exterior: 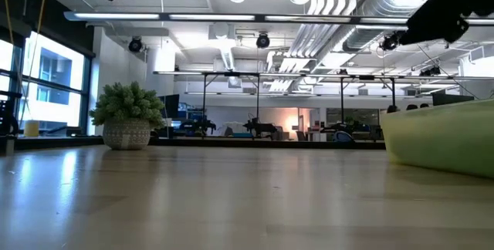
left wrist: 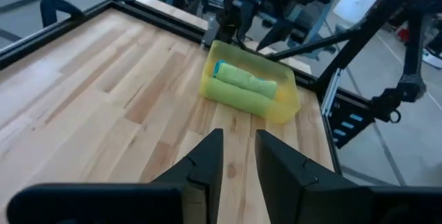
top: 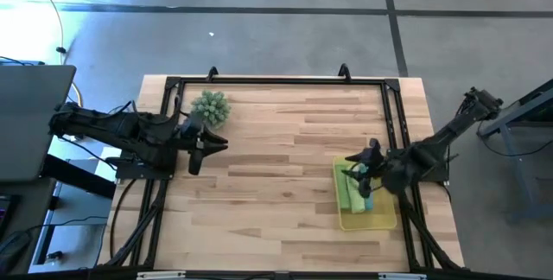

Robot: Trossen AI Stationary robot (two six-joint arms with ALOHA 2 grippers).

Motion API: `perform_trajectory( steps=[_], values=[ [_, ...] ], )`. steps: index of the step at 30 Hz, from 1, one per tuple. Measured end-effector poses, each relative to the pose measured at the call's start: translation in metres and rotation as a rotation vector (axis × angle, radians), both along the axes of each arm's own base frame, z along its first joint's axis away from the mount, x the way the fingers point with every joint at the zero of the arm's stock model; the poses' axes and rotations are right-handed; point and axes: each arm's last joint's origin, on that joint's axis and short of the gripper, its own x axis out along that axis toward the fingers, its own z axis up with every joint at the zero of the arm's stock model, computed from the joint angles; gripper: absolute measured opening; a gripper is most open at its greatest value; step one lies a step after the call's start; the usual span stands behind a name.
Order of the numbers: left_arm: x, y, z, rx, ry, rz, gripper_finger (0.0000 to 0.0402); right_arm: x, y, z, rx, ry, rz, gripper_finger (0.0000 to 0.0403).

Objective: Roll microfiber towels into tight, uniform cylinder then place into a basket
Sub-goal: Return to Home Position

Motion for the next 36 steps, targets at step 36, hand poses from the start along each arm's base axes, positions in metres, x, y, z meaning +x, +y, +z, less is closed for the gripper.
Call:
perform_trajectory(
  steps=[36],
  values=[
    [0.055, -0.003, -0.036, 0.06, 0.172, 0.146, 0.0074, -0.047, -0.088, -0.07, -0.062, -0.645, 0.009, 0.0204]
  ],
)
